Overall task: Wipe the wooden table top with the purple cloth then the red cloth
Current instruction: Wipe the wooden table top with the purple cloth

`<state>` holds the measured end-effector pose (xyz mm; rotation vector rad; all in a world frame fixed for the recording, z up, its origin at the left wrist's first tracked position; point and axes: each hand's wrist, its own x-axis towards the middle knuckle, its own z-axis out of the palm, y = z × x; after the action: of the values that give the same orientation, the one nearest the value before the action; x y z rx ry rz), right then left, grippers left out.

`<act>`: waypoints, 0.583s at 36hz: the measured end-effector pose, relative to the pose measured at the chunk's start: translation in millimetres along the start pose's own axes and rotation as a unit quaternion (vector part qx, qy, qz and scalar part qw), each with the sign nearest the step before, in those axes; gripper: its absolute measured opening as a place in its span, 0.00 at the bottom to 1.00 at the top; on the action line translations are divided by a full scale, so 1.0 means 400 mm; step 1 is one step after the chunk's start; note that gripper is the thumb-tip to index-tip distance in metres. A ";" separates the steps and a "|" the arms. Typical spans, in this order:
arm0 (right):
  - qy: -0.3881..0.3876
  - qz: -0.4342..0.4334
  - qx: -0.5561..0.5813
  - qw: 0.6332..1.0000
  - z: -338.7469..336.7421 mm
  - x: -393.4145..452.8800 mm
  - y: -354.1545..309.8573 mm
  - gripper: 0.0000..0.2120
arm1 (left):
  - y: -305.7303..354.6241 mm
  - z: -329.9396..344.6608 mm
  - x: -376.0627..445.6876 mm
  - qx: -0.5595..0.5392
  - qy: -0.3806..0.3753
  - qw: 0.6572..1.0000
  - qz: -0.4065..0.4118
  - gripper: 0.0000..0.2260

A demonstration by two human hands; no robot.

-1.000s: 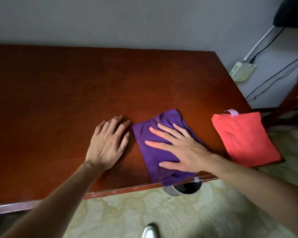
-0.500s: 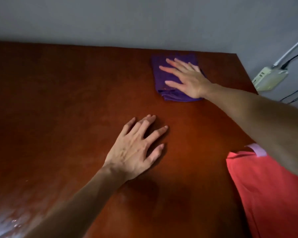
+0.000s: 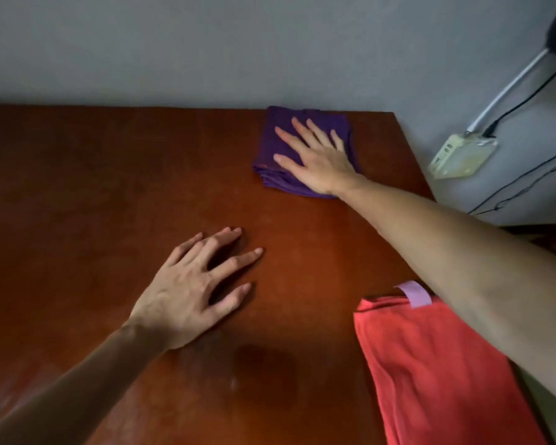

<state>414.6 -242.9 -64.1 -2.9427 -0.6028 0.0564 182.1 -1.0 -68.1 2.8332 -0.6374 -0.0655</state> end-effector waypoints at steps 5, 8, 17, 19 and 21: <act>0.008 -0.022 -0.005 1.000 0.005 -0.238 0.020 0.34 | 0.013 -0.004 -0.002 0.007 0.002 1.000 -0.014 0.24; 0.017 -0.053 -0.018 0.998 0.012 -0.385 0.038 0.34 | 0.034 -0.005 -0.015 0.019 0.005 0.999 -0.026 0.25; 0.025 -0.131 -0.022 0.991 0.010 -0.525 0.118 0.32 | 0.101 0.023 -0.035 0.016 0.007 1.000 -0.012 0.23; 0.010 -0.155 -0.024 0.988 -0.003 -0.500 0.144 0.31 | 0.096 0.022 -0.033 -0.003 0.002 1.000 -0.011 0.23; -0.006 -0.181 -0.034 0.983 -0.015 -0.465 0.181 0.31 | 0.096 0.018 -0.032 -0.017 -0.001 1.000 -0.015 0.23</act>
<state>272.1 -382.9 -66.9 -2.8450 -1.1515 0.0142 153.9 -30.9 -66.0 2.8111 -0.5883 -0.0840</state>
